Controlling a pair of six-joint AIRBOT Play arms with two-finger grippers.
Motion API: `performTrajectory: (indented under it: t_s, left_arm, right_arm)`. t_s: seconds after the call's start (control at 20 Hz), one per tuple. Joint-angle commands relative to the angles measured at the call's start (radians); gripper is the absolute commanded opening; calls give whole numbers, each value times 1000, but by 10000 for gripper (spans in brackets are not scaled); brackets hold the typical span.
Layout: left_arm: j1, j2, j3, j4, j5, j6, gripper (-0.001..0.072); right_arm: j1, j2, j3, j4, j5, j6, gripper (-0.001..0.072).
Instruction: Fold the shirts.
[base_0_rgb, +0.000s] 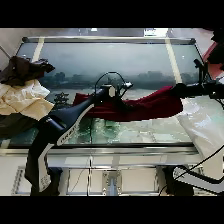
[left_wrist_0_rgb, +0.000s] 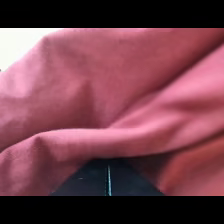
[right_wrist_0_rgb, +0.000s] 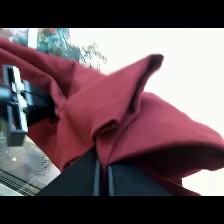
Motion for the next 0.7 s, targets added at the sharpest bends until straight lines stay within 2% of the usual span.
performTrajectory:
  t_s: [0.0, 0.05, 0.1, 0.15, 0.25, 0.45, 0.65]
  left_arm:
    - [-3, 29, 148, -10, -20, -84, 19]
    - [8, 49, 189, -7, -8, -94, 64]
    - [23, 72, 229, -7, 2, -93, 281]
    - [39, 91, 261, -6, 3, -91, 438]
    - [73, 138, 277, 12, -2, -87, 441]
    - [154, 180, 277, 116, -112, -101, 440]
    - [270, 201, 277, 199, -115, -127, 439]
  right_arm:
    - [-3, 10, 78, -10, 37, 5, 27]
    - [10, 10, 80, -9, 40, 5, 27]
    - [26, 10, 80, -8, 39, 8, 27]
    - [48, 10, 80, -8, 36, 10, 27]
    - [104, 10, 80, -8, 12, 36, 26]
    - [320, 10, 80, -3, -113, 111, 26]
    - [646, -10, 80, -13, -451, 214, 26]
